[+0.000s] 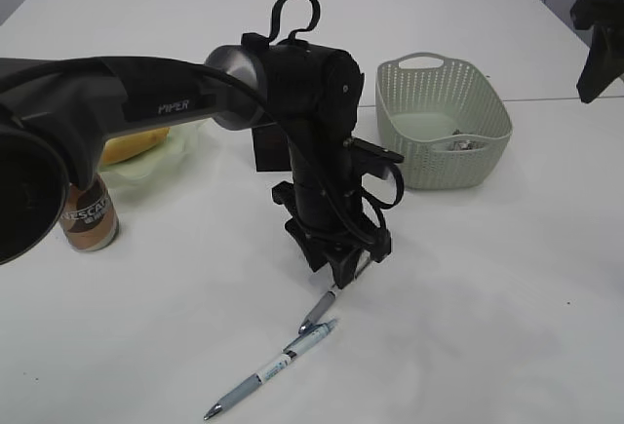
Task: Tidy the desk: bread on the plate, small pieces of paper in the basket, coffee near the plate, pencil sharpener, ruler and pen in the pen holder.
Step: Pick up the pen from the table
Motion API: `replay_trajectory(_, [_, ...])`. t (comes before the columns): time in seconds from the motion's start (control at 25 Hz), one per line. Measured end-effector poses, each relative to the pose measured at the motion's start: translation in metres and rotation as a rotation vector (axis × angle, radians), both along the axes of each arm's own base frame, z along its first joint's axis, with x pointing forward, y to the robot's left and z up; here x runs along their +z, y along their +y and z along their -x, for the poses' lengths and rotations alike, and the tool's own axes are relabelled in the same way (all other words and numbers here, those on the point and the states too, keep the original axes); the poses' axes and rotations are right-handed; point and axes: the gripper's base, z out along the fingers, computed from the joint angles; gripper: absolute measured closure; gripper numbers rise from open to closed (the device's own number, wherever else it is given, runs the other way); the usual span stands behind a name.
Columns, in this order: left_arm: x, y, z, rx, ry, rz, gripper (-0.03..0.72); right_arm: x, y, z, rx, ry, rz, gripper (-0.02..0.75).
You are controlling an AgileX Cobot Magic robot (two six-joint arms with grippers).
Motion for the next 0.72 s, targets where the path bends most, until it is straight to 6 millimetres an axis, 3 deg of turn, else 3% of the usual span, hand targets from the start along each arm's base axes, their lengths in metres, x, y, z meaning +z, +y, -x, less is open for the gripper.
replay_trajectory(0.6, [-0.0097, -0.0073, 0.0068, -0.020, 0.005, -0.023, 0.381, 0.0000, -0.0002, 0.0000, 0.000, 0.000, 0.002, 0.353])
replay_trajectory(0.72, [-0.0097, -0.0075, 0.0070, -0.021, 0.005, -0.023, 0.409, 0.0000, -0.0002, 0.0000, 0.000, 0.000, 0.002, 0.353])
